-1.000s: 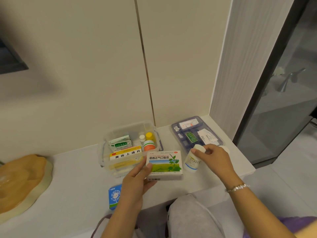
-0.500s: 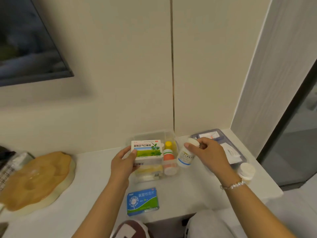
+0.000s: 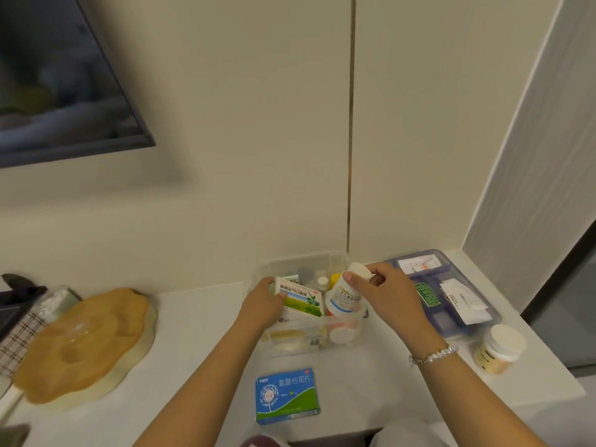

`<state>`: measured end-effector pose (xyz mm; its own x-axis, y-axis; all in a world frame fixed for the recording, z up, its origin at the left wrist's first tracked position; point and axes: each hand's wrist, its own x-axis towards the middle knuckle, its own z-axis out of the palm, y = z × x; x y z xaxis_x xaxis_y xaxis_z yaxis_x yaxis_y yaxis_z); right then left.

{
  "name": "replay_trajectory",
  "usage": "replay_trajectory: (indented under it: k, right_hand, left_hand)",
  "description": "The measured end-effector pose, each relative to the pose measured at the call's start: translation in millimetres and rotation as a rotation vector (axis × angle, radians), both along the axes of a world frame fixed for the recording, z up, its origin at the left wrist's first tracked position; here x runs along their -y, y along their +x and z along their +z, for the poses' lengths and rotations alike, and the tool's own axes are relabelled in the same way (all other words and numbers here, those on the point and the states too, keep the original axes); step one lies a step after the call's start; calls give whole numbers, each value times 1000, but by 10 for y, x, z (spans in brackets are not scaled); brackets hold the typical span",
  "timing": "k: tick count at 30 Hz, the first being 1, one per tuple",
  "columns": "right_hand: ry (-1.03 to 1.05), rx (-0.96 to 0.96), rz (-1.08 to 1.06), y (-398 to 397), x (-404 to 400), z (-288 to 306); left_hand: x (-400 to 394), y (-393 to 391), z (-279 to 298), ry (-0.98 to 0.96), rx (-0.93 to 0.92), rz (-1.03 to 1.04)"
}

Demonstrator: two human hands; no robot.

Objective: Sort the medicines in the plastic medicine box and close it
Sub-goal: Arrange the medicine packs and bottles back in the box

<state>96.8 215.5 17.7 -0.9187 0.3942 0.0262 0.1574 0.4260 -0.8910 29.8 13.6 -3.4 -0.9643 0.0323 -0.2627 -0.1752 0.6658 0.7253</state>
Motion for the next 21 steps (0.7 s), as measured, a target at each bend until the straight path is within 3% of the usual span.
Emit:
replay_trajectory:
  k: [6,11,16,21]
  right_hand:
    - [3,23,7,-49,2,-10]
    - [-43,-5,4,-49,-30,-34]
    - [-32,-21,-12,-37,-59,-55]
    - [5,-34,-11,-33,-59,-88]
  left_hand:
    - [11,-105,-3,-206,145,-175]
    - [-10,-109,-24,-299,78,-189]
    - [-219,-98,-61,-179,-183,-148]
    - [-513,-175,-134,-177,-40,-321]
